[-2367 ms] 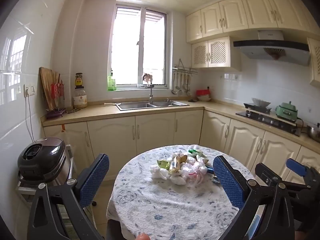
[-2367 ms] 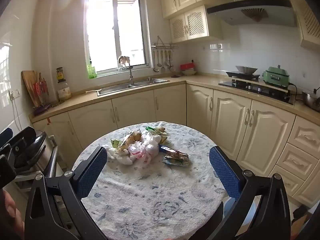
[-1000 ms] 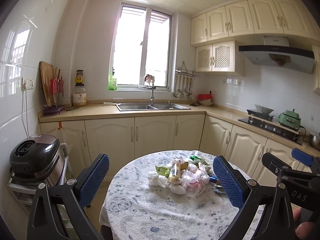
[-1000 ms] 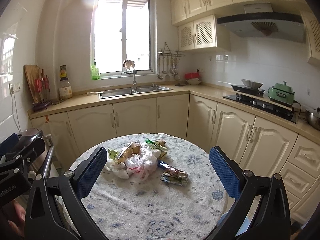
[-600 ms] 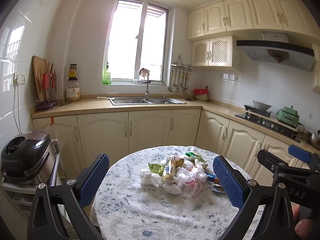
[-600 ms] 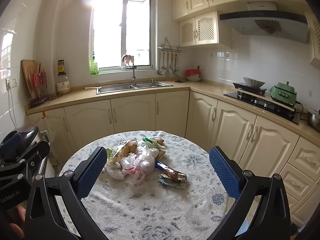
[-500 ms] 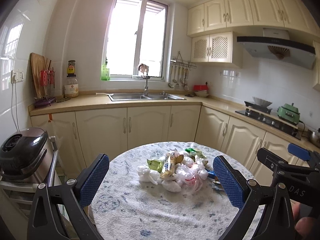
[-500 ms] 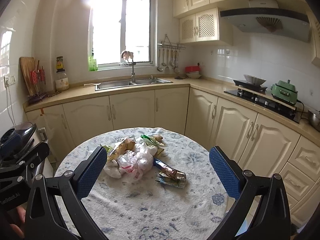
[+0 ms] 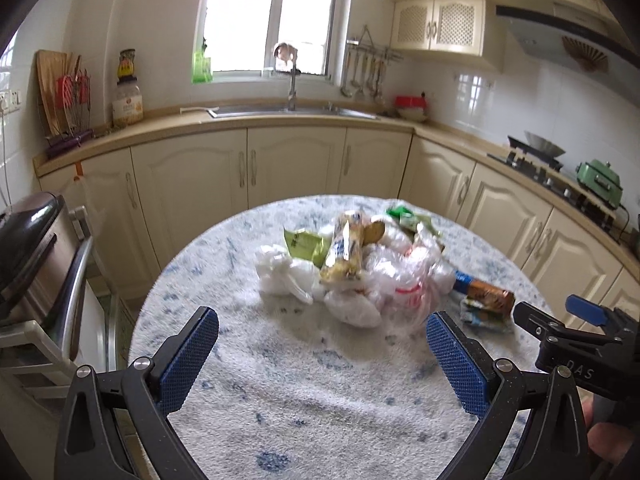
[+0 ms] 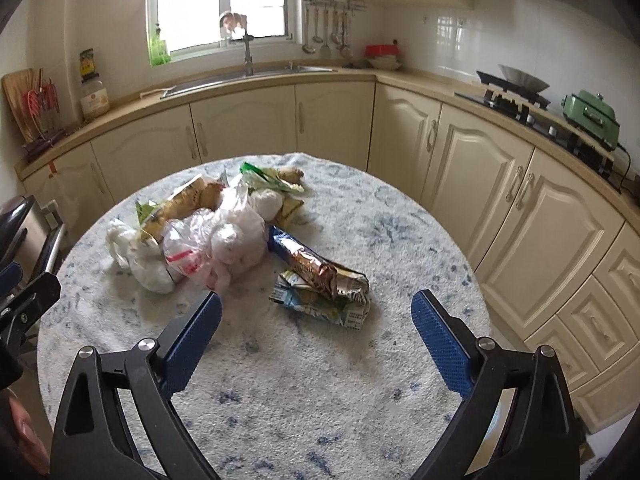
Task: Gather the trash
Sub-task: 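Grasp the blue-wrapped snack stick with the right gripper, then grasp the clear plastic bag with the left gripper while the right gripper holds the snack stick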
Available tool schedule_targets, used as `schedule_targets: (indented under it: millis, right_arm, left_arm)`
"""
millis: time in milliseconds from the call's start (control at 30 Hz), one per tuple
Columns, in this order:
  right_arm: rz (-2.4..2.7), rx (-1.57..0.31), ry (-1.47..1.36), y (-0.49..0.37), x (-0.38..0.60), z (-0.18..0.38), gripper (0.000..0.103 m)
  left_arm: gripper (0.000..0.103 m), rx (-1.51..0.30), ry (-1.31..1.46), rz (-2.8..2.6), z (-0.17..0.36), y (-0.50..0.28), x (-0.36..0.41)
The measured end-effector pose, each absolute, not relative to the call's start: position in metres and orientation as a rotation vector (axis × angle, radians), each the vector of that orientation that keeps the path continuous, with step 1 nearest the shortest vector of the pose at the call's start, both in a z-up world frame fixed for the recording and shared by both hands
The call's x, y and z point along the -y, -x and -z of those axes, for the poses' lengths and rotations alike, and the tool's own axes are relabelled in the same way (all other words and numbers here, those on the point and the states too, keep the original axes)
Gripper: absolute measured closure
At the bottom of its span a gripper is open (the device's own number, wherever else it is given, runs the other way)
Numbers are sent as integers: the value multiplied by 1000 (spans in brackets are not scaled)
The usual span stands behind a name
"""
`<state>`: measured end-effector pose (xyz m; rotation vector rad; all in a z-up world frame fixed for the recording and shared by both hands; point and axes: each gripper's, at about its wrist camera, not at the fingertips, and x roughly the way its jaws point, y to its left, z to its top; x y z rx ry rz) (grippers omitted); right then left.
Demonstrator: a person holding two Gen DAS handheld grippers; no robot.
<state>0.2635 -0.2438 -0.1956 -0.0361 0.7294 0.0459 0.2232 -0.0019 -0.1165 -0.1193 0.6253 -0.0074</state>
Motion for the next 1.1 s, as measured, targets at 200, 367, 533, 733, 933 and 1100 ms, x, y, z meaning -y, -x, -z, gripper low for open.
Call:
schedule_targets:
  millis: [200, 367, 533, 733, 933, 1100]
  right_arm:
    - [-45, -797, 22, -287, 249, 223, 12]
    - [-74, -796, 47, -312, 245, 221, 20]
    - [-111, -842, 100, -347, 237, 231, 38]
    - [-172, -879, 135, -362, 228, 244, 73]
    - [-211, -849, 89, -346, 235, 240, 89]
    - [-228, -827, 2, -324, 250, 235, 89]
  left_arm:
    - [1, -702, 111, 16, 139, -256, 3]
    - [1, -736, 109, 17, 149, -276, 5]
    - [1, -757, 97, 11, 159, -293, 7]
    - [1, -785, 92, 5, 171, -312, 8]
    - [1, -811, 100, 8, 178, -323, 7]
    - [1, -832, 88, 8, 183, -336, 14]
